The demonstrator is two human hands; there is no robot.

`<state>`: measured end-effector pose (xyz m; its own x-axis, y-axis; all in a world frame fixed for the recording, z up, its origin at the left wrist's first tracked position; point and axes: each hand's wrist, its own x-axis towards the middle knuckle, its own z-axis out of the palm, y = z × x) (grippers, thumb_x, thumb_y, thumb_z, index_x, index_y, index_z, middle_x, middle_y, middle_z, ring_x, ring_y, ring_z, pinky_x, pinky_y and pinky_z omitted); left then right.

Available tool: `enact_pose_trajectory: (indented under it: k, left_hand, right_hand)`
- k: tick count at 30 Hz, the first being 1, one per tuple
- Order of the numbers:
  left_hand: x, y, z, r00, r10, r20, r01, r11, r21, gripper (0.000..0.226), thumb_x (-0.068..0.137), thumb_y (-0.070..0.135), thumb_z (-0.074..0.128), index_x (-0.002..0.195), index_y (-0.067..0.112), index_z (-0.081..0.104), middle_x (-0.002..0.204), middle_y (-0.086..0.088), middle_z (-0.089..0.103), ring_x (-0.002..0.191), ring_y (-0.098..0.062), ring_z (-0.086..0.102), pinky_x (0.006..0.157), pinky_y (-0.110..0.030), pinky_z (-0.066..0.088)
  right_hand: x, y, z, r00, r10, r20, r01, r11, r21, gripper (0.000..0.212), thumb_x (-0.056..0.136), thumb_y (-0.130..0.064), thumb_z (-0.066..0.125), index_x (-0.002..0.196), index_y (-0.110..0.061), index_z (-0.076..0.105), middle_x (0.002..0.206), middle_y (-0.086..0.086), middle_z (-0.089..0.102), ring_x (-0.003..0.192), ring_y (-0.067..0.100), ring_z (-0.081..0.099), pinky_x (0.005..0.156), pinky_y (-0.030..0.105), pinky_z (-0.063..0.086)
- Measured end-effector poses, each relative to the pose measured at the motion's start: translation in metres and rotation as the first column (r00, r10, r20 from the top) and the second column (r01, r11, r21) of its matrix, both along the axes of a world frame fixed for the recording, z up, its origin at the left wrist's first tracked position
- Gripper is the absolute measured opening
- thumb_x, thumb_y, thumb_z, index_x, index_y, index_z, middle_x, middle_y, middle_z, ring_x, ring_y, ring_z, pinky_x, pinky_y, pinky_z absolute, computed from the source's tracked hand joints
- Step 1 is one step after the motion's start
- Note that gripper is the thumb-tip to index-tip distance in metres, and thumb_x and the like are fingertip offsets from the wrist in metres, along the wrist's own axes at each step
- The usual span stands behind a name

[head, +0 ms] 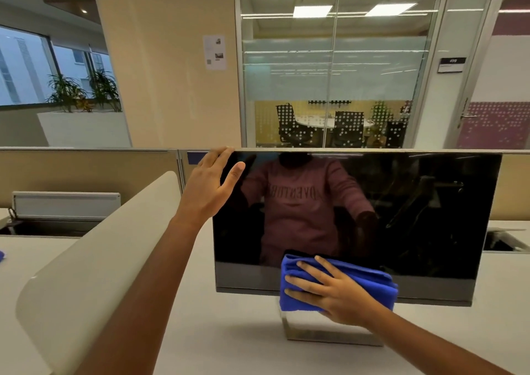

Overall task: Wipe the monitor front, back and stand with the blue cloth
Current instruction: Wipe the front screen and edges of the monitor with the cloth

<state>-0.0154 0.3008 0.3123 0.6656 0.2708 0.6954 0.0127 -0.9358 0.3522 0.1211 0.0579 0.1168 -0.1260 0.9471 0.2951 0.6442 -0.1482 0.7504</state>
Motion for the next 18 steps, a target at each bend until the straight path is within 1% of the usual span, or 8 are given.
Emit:
enact_pose_trajectory:
  k: [4, 7, 9, 11, 14, 15, 16, 18]
  left_hand:
    - [0.000, -0.006, 0.004, 1.000, 0.021, 0.000, -0.021, 1.000, 0.001, 0.086, 0.075, 0.067, 0.014, 0.137, 0.012, 0.038, 0.137, -0.002, 0.042, 0.128, -0.018, 0.038, 0.104, -0.031, 0.031]
    - [0.002, -0.012, 0.009, 0.999, 0.053, -0.008, -0.053, 0.998, 0.016, 0.079, 0.080, 0.063, 0.020, 0.135, 0.009, 0.040, 0.135, -0.003, 0.043, 0.124, -0.020, 0.042, 0.101, -0.031, 0.033]
    - [0.003, -0.016, 0.010, 0.997, 0.074, -0.011, -0.074, 0.997, 0.021, 0.075, 0.081, 0.058, 0.023, 0.134, 0.009, 0.040, 0.133, -0.004, 0.043, 0.122, -0.022, 0.044, 0.099, -0.031, 0.034]
    - [0.004, -0.019, 0.009, 0.995, 0.098, -0.021, -0.097, 0.995, 0.025, 0.077, 0.080, 0.061, 0.023, 0.134, 0.008, 0.040, 0.133, -0.005, 0.043, 0.121, -0.022, 0.044, 0.098, -0.031, 0.035]
    - [0.007, -0.024, 0.008, 0.991, 0.132, -0.037, -0.131, 0.991, 0.038, 0.088, 0.075, 0.069, 0.016, 0.134, 0.008, 0.039, 0.133, -0.006, 0.042, 0.121, -0.023, 0.044, 0.098, -0.033, 0.037]
    - [0.009, -0.026, 0.008, 0.989, 0.144, -0.039, -0.143, 0.989, 0.037, 0.086, 0.077, 0.068, 0.018, 0.134, 0.007, 0.039, 0.134, -0.007, 0.042, 0.121, -0.025, 0.044, 0.099, -0.034, 0.036]
    - [0.011, -0.028, 0.007, 0.987, 0.153, -0.039, -0.152, 0.988, 0.030, 0.081, 0.081, 0.066, 0.023, 0.135, 0.007, 0.038, 0.135, -0.009, 0.041, 0.122, -0.026, 0.043, 0.100, -0.036, 0.035]
    - [0.015, -0.033, 0.005, 0.988, 0.150, -0.036, -0.149, 0.989, 0.008, 0.070, 0.089, 0.058, 0.029, 0.136, 0.007, 0.036, 0.139, -0.010, 0.037, 0.126, -0.028, 0.039, 0.105, -0.039, 0.030]
  right_hand:
    - [0.018, -0.025, 0.025, 0.998, -0.028, -0.060, 0.038, 0.985, 0.166, 0.086, 0.071, -0.037, 0.067, 0.145, -0.030, 0.024, 0.153, -0.007, 0.019, 0.138, 0.026, 0.024, 0.111, 0.050, 0.015]
    - [0.021, -0.021, 0.055, 0.990, -0.027, -0.135, 0.074, 0.932, 0.355, 0.076, 0.077, -0.035, 0.055, 0.145, -0.031, 0.022, 0.147, -0.003, 0.029, 0.135, 0.029, 0.028, 0.108, 0.052, 0.020]
    - [0.019, -0.008, 0.077, 0.981, -0.020, -0.192, 0.113, 0.867, 0.486, 0.065, 0.082, -0.034, 0.049, 0.143, -0.030, 0.027, 0.146, -0.001, 0.030, 0.134, 0.031, 0.028, 0.107, 0.053, 0.023]
    - [0.014, 0.011, 0.098, 0.966, -0.017, -0.257, 0.173, 0.782, 0.599, 0.058, 0.083, -0.034, 0.048, 0.139, -0.029, 0.034, 0.146, 0.000, 0.029, 0.134, 0.032, 0.027, 0.107, 0.054, 0.024]
    - [-0.002, 0.048, 0.119, 0.914, 0.046, -0.403, 0.286, 0.632, 0.721, 0.057, 0.084, -0.037, 0.048, 0.138, -0.027, 0.037, 0.147, 0.001, 0.027, 0.135, 0.033, 0.025, 0.109, 0.053, 0.018]
    - [-0.009, 0.060, 0.122, 0.899, 0.065, -0.434, 0.308, 0.610, 0.730, 0.057, 0.084, -0.039, 0.047, 0.139, -0.027, 0.038, 0.148, 0.001, 0.026, 0.136, 0.033, 0.023, 0.110, 0.052, 0.015]
    - [-0.016, 0.070, 0.123, 0.893, 0.069, -0.445, 0.311, 0.620, 0.720, 0.058, 0.084, -0.039, 0.047, 0.139, -0.026, 0.037, 0.148, 0.002, 0.025, 0.136, 0.033, 0.022, 0.111, 0.053, 0.014]
    - [-0.022, 0.080, 0.117, 0.911, 0.038, -0.412, 0.270, 0.699, 0.662, 0.057, 0.085, -0.039, 0.045, 0.140, -0.026, 0.036, 0.149, 0.001, 0.023, 0.137, 0.032, 0.020, 0.109, 0.054, 0.016]
